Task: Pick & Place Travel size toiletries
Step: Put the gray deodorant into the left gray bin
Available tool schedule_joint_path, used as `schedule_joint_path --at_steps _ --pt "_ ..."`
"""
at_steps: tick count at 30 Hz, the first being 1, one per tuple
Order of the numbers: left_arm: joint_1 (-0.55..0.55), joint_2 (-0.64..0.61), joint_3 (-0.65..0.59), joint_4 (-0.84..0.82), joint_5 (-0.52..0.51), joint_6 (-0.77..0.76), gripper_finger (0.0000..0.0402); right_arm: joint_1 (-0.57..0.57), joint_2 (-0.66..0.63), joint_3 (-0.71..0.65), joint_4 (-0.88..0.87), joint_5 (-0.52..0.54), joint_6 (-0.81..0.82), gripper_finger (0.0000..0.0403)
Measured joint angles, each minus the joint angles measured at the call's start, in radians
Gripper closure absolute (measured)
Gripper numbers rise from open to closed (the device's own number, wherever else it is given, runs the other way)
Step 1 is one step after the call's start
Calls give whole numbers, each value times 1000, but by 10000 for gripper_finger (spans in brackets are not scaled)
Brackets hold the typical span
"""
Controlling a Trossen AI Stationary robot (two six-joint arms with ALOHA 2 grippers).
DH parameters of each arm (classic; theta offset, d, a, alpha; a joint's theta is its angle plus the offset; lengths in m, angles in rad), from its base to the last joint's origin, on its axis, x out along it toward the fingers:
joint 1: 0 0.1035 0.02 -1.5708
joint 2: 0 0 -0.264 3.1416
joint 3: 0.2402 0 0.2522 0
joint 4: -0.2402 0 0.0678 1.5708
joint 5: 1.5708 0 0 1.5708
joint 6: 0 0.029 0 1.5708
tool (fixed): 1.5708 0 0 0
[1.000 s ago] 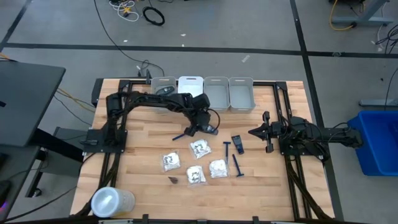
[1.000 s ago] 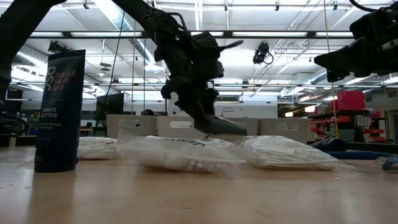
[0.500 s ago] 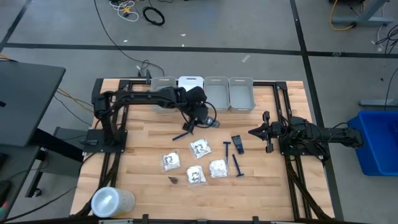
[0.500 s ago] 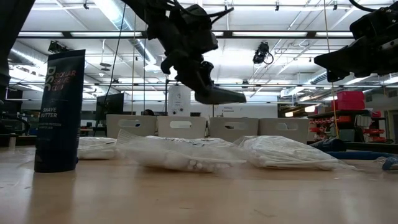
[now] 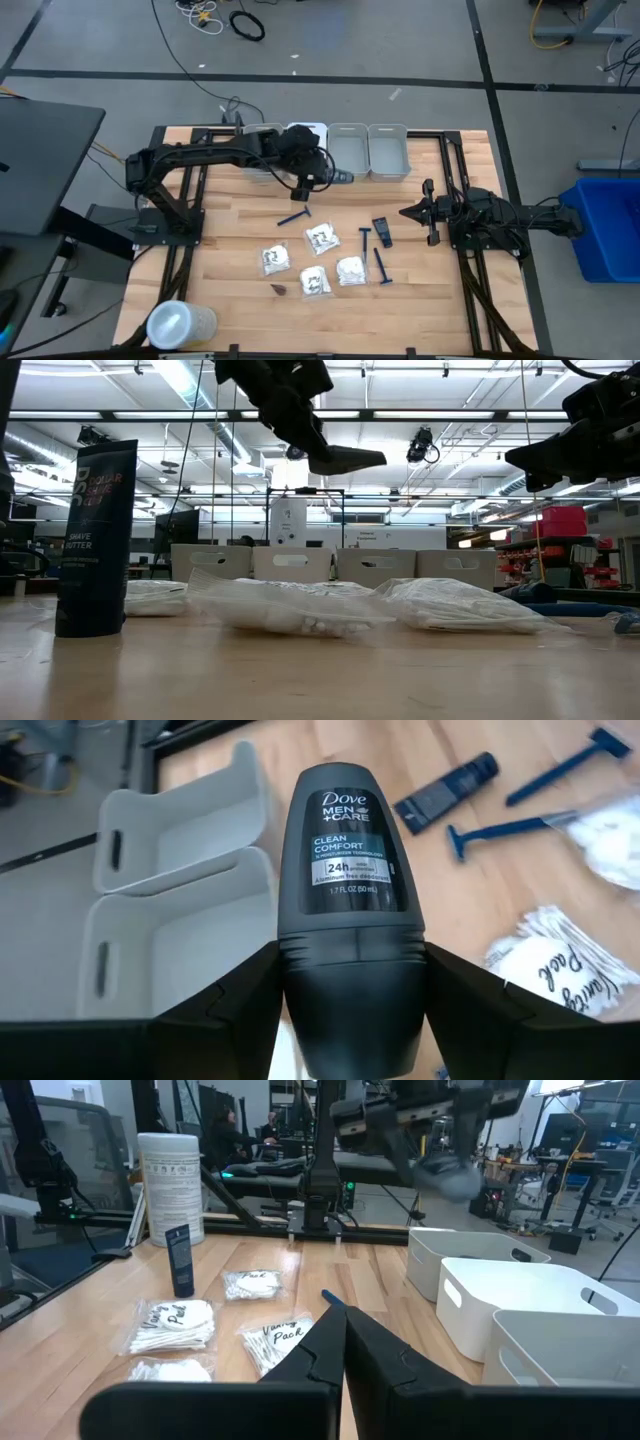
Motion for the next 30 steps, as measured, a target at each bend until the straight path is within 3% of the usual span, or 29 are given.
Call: schedule_joint_path --at_steps 7,20,30 --pt "27 -14 0 -18 -86 -45 184 0 0 0 0 0 0 389" --pt "92 -15 -12 -146 -101 -148 185 0 0 0 0 0 0 389" --pt "128 -118 -230 -96 -129 -254 184 0 0 0 0 0 0 389"
